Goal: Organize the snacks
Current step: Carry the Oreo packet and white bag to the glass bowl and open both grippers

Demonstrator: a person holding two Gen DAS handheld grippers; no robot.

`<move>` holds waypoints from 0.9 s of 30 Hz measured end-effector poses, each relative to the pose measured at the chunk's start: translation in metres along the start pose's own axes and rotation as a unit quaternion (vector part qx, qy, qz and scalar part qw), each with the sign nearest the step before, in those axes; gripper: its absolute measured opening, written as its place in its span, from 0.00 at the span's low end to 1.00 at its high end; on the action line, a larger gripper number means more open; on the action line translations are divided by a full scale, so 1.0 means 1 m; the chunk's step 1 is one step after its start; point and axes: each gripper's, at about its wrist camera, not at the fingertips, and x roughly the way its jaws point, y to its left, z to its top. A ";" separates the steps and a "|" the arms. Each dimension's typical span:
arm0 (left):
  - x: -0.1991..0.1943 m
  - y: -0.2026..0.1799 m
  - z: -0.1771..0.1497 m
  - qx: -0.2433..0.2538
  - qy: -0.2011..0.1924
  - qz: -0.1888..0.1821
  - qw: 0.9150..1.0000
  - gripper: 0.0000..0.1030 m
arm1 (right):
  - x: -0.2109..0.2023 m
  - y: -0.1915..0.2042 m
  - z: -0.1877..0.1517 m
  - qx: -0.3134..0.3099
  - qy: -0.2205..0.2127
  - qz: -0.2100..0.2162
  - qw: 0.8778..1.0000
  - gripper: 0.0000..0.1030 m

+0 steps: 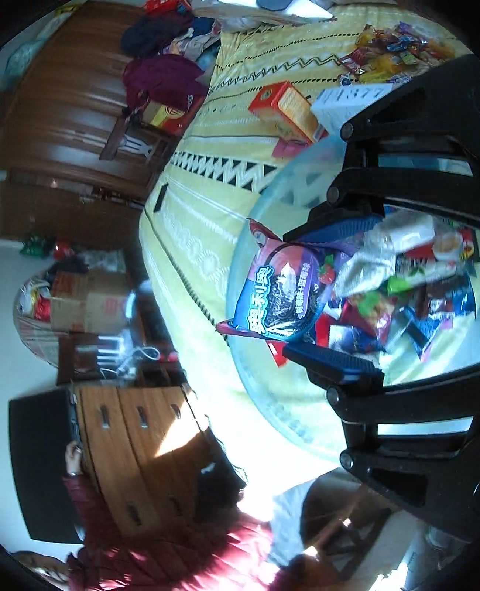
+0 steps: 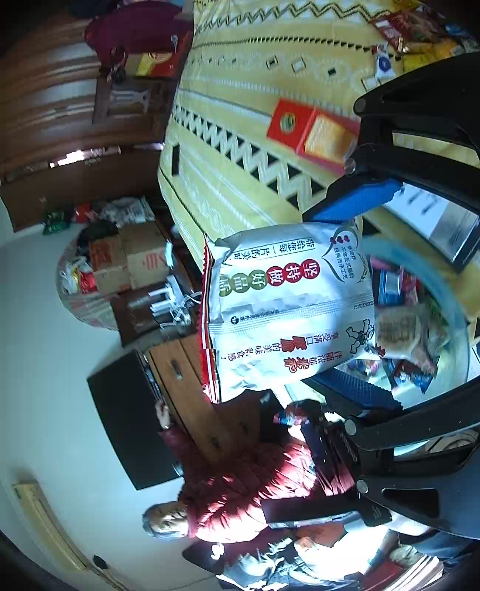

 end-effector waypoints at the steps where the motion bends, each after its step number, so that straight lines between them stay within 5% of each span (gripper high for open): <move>1: 0.002 0.002 -0.001 -0.001 0.004 0.002 1.000 0.52 | 0.008 0.006 -0.001 -0.002 0.007 0.005 1.000 0.77; 10: 0.015 0.027 -0.002 0.006 0.017 0.006 1.000 0.52 | 0.062 0.038 -0.010 -0.016 0.049 0.027 0.998 0.77; 27: 0.029 0.046 -0.001 0.001 0.035 -0.006 0.999 0.53 | 0.094 0.057 -0.019 -0.023 0.086 0.028 0.996 0.77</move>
